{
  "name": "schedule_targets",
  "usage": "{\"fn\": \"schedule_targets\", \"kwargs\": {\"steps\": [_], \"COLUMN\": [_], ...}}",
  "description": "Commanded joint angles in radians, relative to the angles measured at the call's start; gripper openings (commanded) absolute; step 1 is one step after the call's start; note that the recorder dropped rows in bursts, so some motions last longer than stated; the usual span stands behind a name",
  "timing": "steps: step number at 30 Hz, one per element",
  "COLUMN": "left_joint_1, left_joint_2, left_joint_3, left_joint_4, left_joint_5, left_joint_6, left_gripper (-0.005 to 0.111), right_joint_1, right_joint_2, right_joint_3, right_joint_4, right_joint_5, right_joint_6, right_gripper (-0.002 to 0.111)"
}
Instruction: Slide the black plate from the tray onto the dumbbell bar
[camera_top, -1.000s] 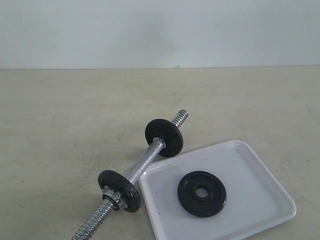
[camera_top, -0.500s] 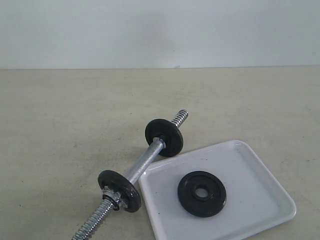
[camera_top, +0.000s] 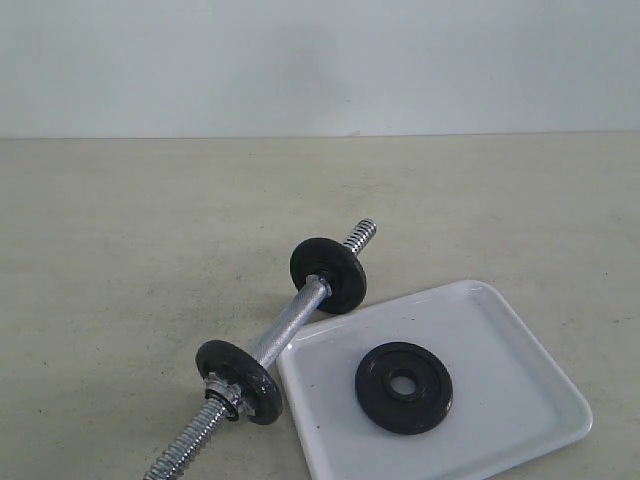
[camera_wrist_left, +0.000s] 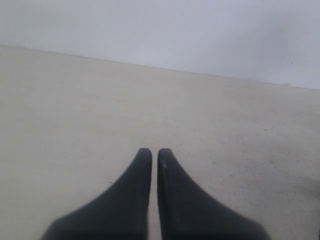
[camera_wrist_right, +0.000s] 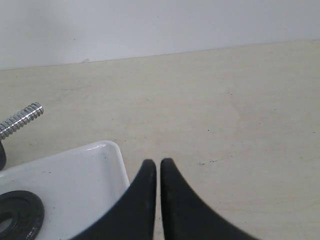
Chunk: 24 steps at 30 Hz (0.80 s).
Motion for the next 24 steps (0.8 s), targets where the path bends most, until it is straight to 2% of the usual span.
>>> {"fn": "schedule_targets", "kwargs": {"steps": [1, 9, 12, 20, 24], "left_joint_1": [-0.002, -0.002, -0.006, -0.138, -0.190], "left_joint_2": [-0.001, -0.001, -0.001, -0.001, -0.001], "left_joint_3": [0.002, 0.002, 0.002, 0.002, 0.002], "left_joint_4": [-0.010, 0.023, 0.032, 0.032, 0.032], "left_joint_5": [-0.006, -0.009, -0.064, -0.413, -0.450], "left_joint_6": [-0.011, -0.011, -0.011, -0.011, -0.044], "left_gripper": [0.004, 0.004, 0.004, 0.004, 0.004], "right_joint_1": [-0.008, -0.008, -0.008, -0.008, -0.008], "right_joint_2": [-0.004, -0.004, -0.004, -0.004, -0.004], "right_joint_3": [0.000, 0.000, 0.000, 0.000, 0.000], "right_joint_4": [-0.008, -0.008, -0.008, -0.008, -0.008], "right_joint_5": [-0.009, -0.009, -0.009, -0.009, -0.009], "right_joint_6": [0.002, 0.002, 0.002, 0.002, 0.002], "right_gripper": [0.001, 0.001, 0.001, 0.001, 0.001]}}
